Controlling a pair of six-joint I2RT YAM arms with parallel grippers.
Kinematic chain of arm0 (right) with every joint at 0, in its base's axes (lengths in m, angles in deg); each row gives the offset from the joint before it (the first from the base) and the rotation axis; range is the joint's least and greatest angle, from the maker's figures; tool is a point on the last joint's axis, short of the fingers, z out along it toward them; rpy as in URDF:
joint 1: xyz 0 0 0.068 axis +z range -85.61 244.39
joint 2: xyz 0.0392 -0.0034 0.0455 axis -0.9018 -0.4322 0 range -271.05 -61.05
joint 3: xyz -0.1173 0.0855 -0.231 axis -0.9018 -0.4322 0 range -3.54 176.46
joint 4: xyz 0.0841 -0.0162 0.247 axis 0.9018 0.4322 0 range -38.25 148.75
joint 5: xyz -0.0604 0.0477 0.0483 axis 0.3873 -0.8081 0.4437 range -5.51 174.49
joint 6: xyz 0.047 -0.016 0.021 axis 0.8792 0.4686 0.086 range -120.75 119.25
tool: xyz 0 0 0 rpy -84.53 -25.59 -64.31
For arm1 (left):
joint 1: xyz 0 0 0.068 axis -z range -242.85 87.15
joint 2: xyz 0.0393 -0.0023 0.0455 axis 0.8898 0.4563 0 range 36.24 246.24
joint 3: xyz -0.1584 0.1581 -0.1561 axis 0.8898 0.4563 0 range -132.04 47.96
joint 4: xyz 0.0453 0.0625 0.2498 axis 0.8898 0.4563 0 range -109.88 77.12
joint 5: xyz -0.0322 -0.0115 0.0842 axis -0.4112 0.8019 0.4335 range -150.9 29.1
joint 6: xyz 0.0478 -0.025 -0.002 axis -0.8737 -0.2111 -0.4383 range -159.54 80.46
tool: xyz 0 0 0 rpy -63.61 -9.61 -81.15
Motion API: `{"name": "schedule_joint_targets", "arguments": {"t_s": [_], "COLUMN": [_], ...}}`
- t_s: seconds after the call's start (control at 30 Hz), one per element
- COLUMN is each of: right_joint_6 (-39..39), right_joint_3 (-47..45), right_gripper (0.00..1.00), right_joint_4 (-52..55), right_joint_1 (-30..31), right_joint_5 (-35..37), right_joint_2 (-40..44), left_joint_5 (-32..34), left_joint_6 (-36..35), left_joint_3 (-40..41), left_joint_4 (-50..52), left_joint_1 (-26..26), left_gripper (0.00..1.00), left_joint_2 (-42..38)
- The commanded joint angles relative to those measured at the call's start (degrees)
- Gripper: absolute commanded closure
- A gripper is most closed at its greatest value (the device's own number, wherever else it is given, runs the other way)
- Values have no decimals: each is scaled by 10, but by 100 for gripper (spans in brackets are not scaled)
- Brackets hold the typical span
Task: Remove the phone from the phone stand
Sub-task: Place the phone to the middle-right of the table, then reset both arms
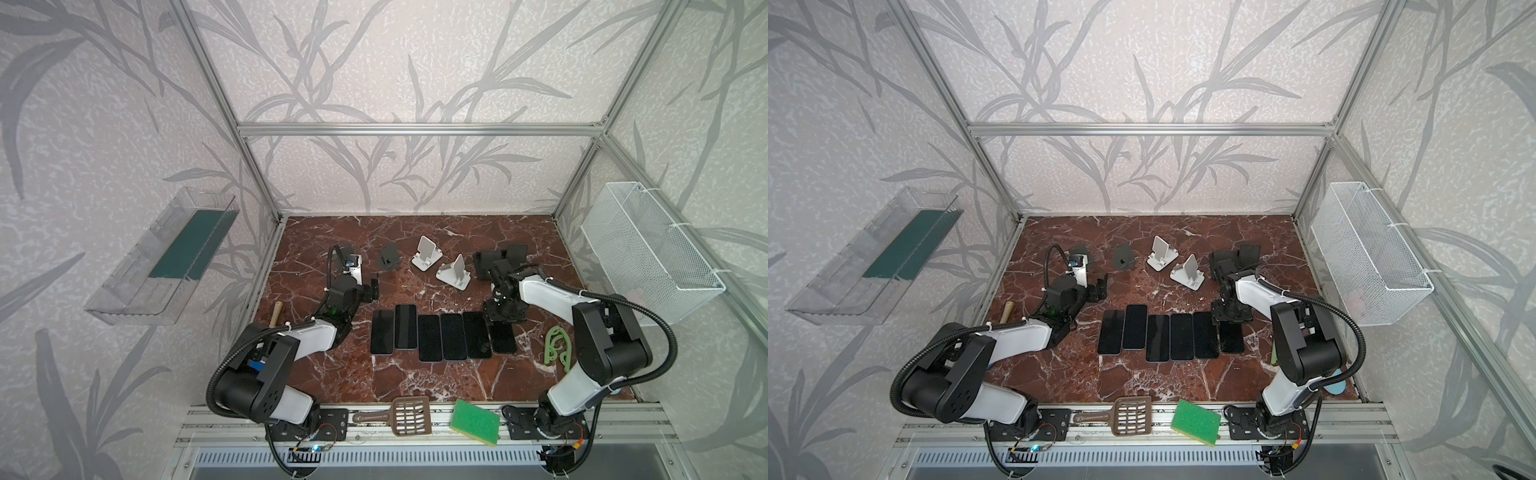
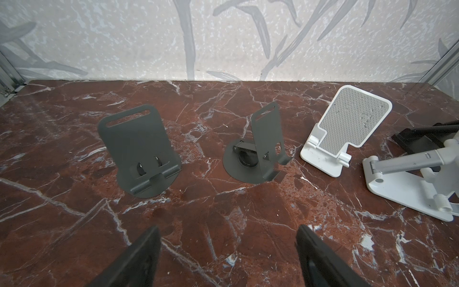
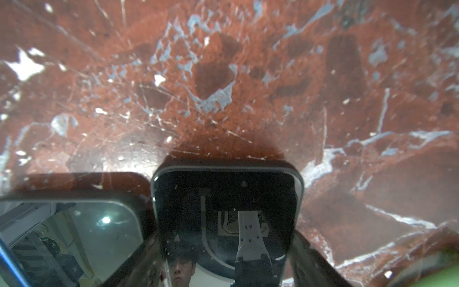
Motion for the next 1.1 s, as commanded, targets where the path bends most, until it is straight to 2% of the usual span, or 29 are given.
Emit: {"name": "schedule_joint_targets", "arguments": {"t_s": [0.0,0.27,0.37,0.47,0.57,0.67,0.8,0.87,0.93,1.07], "right_joint_6": [2,5,-6,-28,-49,-66,-104,-125,-127,-146], "right_joint_3": [3,27,29,-9,-86,-159,-236,-274,-304,-343], "right_gripper": [21,17,16,15,11,9,7,1,1,1], "right_joint_4": [13,19,0,-86,-229,-344,-458,-513,-543,-591], "right_joint_1": [5,5,5,11,12,12,12,12,12,12], "right_joint_5": [3,33,46,57,64,86,102,128,173,202], "right_joint_2": [31,92,132,215,315,384,438,453,462,464], "left_joint_5": [-2,9,11,12,37,102,186,233,288,374], "left_joint_6": [-8,-9,3,11,10,10,-30,-50,-82,-121], "left_joint_3": [-12,-20,-29,-40,-46,-25,44,77,102,117], "left_joint_4": [-11,2,27,53,84,89,35,6,-20,-46], "left_joint_1": [0,0,0,0,0,1,1,1,0,-2], "left_gripper": [14,14,14,14,14,14,13,8,5,1], "left_joint_2": [-15,-45,-79,-136,-196,-237,-261,-269,-271,-248]}}
